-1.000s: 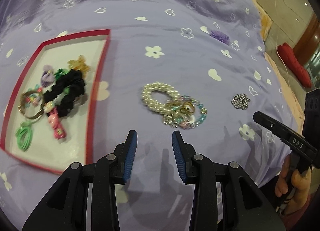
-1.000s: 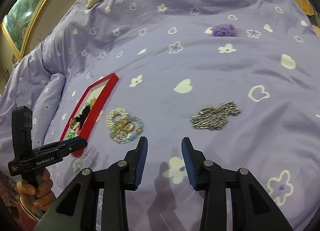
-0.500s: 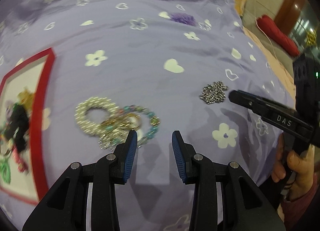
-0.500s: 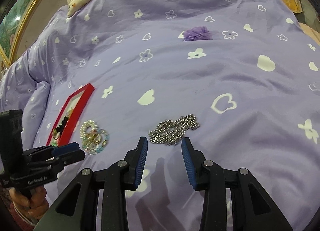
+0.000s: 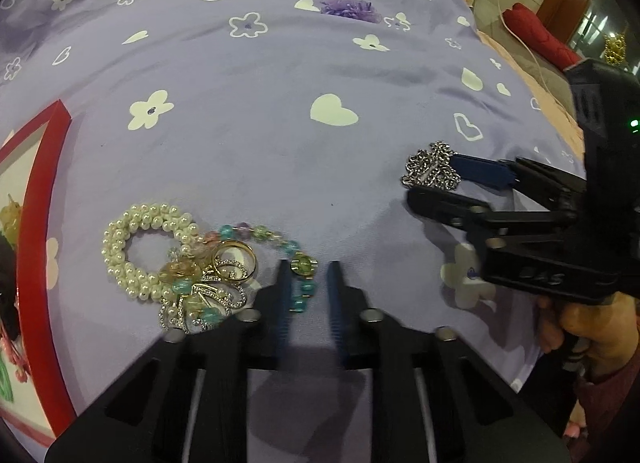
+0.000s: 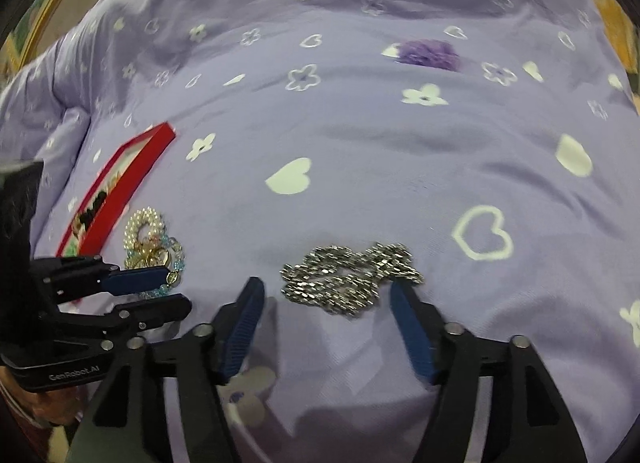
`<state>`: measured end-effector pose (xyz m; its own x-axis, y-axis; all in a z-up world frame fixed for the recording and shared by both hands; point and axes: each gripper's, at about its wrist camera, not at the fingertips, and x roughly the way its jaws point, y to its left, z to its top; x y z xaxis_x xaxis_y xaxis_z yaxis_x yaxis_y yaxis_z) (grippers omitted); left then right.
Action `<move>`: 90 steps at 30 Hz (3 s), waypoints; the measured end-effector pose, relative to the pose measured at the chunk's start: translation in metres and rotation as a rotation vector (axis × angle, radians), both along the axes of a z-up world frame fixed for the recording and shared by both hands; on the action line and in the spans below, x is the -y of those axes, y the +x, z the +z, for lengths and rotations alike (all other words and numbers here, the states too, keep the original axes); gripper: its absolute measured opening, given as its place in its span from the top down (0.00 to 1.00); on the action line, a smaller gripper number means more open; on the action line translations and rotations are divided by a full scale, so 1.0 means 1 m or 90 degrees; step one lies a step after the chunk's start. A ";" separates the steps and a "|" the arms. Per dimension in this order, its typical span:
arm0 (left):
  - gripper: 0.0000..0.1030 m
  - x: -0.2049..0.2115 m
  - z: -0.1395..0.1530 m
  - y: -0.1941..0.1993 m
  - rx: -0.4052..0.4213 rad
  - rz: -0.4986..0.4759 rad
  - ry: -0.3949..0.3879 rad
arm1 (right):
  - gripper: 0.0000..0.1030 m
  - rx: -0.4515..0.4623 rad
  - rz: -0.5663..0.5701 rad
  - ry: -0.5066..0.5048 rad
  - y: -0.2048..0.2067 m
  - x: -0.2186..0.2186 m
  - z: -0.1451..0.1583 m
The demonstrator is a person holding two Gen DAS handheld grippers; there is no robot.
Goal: Organize jewelry
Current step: 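Grasp the beaded bead bracelet with the left tool while the right tool grasps the silver chain, then carry the bead bracelet and silver chain into the lid and open both tools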
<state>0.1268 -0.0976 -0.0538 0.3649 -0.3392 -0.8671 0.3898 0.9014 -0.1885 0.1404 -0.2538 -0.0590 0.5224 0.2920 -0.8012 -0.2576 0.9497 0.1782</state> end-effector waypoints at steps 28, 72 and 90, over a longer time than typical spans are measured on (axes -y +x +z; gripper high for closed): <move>0.91 -0.088 0.085 -0.043 0.106 0.113 -0.118 | 0.90 0.064 0.044 0.115 -0.023 -0.034 0.069; 0.91 -0.288 0.062 -0.083 0.116 0.372 -0.113 | 0.90 0.014 0.311 0.154 -0.039 -0.260 0.071; 0.91 -0.297 0.011 -0.070 0.048 0.382 -0.082 | 0.90 -0.064 0.339 0.099 -0.030 -0.287 0.022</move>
<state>0.0572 0.1993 -0.0430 0.5828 -0.1557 -0.7976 -0.1617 0.9396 -0.3016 0.1103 0.0332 -0.0373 0.1934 0.6134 -0.7657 -0.6689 0.6534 0.3545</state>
